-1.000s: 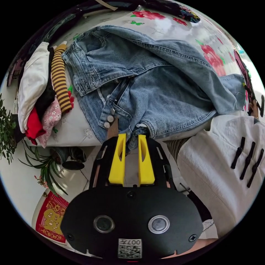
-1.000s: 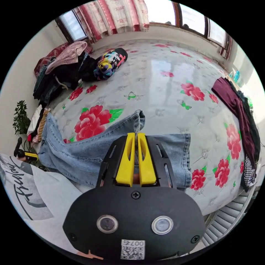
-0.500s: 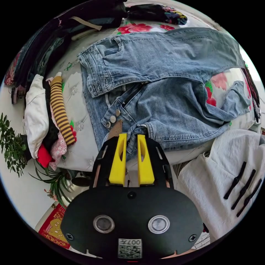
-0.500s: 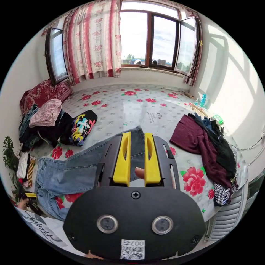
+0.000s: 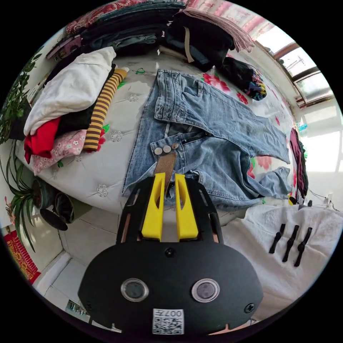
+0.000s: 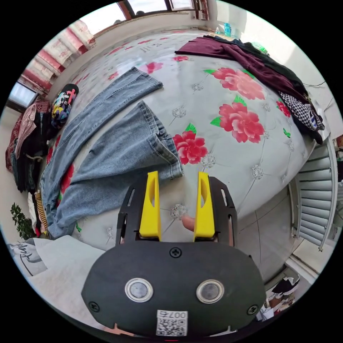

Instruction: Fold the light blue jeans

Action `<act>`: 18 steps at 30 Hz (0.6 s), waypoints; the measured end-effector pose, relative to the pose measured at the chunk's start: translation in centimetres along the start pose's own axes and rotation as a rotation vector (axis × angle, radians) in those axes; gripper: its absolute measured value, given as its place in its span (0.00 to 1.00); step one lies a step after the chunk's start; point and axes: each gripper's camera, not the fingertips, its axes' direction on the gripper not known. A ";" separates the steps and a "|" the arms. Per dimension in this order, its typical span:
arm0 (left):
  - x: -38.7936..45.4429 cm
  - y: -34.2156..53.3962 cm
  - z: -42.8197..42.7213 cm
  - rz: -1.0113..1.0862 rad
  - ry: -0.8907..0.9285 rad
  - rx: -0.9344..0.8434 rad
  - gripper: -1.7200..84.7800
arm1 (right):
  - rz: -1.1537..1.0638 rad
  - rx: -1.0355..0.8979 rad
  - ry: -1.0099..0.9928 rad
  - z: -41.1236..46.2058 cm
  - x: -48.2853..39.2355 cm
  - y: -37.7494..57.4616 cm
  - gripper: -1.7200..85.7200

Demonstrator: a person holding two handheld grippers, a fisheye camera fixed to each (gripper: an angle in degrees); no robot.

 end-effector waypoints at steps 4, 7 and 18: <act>1.3 0.5 3.4 0.016 -0.119 -0.046 0.09 | 0.049 0.047 -0.018 1.6 -0.2 1.8 0.09; 1.0 1.2 3.6 0.022 -0.154 -0.022 0.09 | 0.102 0.052 -0.073 1.4 0.6 2.7 0.04; -2.4 4.1 3.1 0.001 -0.013 0.033 0.08 | 0.038 0.858 -0.605 -23.6 4.5 12.5 0.02</act>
